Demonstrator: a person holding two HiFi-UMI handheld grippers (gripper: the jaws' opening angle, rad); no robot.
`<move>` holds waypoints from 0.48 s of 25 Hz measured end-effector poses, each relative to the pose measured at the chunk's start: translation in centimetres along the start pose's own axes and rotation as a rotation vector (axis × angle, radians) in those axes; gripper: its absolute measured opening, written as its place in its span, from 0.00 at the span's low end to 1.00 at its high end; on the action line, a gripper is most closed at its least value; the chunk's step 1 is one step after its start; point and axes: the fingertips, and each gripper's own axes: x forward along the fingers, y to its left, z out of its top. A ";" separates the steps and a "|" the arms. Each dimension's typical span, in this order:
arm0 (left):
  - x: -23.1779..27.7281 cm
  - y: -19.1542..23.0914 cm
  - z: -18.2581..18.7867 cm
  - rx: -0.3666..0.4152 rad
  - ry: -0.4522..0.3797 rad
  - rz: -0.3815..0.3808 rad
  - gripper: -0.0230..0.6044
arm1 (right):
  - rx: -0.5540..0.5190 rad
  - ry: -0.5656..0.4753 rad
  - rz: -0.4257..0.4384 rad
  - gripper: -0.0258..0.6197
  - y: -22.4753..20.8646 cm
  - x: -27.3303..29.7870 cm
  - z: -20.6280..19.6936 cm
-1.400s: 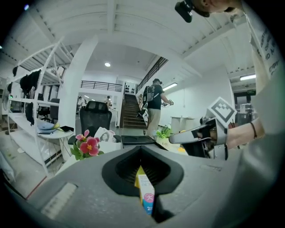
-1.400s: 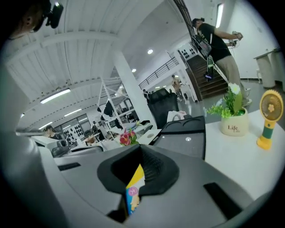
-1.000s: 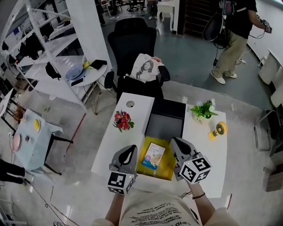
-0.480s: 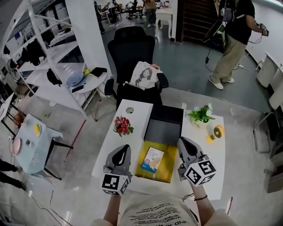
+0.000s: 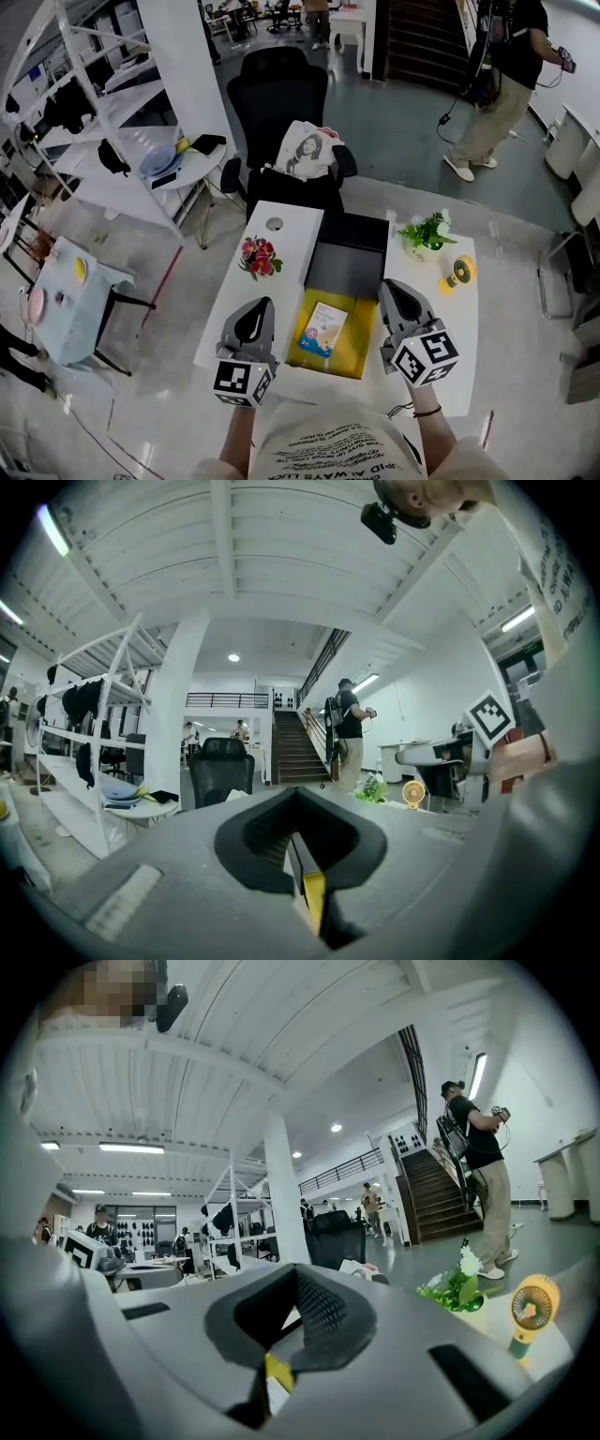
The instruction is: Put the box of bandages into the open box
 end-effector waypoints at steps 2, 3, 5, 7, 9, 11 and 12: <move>0.0 -0.1 -0.1 0.002 0.007 0.001 0.07 | -0.001 0.002 -0.001 0.04 0.0 0.0 -0.1; 0.1 -0.1 -0.1 0.003 0.010 -0.001 0.07 | 0.000 0.003 -0.002 0.04 -0.1 -0.1 -0.1; 0.1 -0.3 -0.1 0.003 0.015 -0.007 0.07 | 0.001 0.006 -0.004 0.04 -0.1 -0.1 -0.1; 0.1 -0.3 -0.2 0.004 0.020 -0.011 0.07 | 0.003 0.012 -0.006 0.04 -0.2 -0.1 -0.2; 0.0 -0.3 -0.3 0.003 0.023 -0.010 0.07 | 0.005 0.015 -0.008 0.04 -0.3 -0.1 -0.2; 0.0 -0.3 -0.3 0.004 0.026 -0.007 0.07 | 0.010 0.015 -0.010 0.04 -0.4 -0.1 -0.2; 0.1 -0.3 -0.4 0.005 0.028 -0.007 0.07 | 0.015 0.015 -0.012 0.04 -0.6 -0.1 -0.4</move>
